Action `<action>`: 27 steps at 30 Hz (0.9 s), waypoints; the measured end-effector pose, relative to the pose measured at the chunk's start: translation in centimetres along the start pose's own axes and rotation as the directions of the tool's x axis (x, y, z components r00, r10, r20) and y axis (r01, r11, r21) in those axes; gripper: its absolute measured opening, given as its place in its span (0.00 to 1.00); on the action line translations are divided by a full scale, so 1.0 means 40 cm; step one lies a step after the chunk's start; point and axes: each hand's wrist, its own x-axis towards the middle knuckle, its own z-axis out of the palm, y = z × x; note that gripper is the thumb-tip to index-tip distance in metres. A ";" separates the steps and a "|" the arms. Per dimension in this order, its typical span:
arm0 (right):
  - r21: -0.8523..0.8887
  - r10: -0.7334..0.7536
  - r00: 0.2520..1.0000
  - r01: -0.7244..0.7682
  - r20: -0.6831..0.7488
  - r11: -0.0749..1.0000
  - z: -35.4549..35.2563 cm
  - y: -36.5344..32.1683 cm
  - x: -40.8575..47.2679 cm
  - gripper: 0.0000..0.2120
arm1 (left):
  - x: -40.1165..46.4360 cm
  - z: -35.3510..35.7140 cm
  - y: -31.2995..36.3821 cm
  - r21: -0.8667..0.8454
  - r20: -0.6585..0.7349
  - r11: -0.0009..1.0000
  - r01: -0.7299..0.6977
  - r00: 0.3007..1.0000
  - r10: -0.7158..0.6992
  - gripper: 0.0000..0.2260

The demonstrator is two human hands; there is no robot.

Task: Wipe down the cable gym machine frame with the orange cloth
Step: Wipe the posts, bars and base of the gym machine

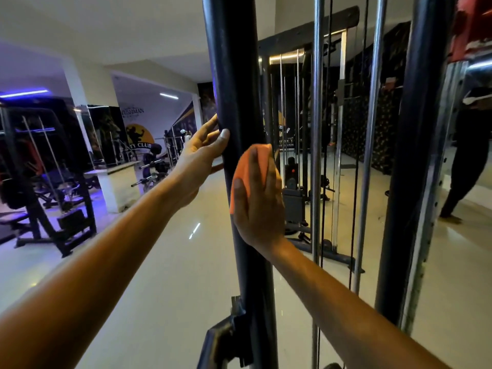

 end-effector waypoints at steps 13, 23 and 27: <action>-0.129 -0.077 0.992 0.089 0.102 0.988 0.016 0.085 -0.204 0.30 | -0.100 0.024 -0.104 -0.016 0.009 0.998 0.060 0.998 -0.060 0.25; -0.188 -0.079 0.997 0.074 -0.016 0.979 0.041 0.054 -0.133 0.31 | -0.108 0.026 -0.134 -0.025 0.006 0.996 0.090 0.996 -0.090 0.25; -0.185 -0.046 0.990 0.070 0.131 0.980 0.041 0.125 -0.349 0.33 | -0.144 0.042 -0.168 -0.040 0.007 0.992 0.116 0.993 -0.116 0.25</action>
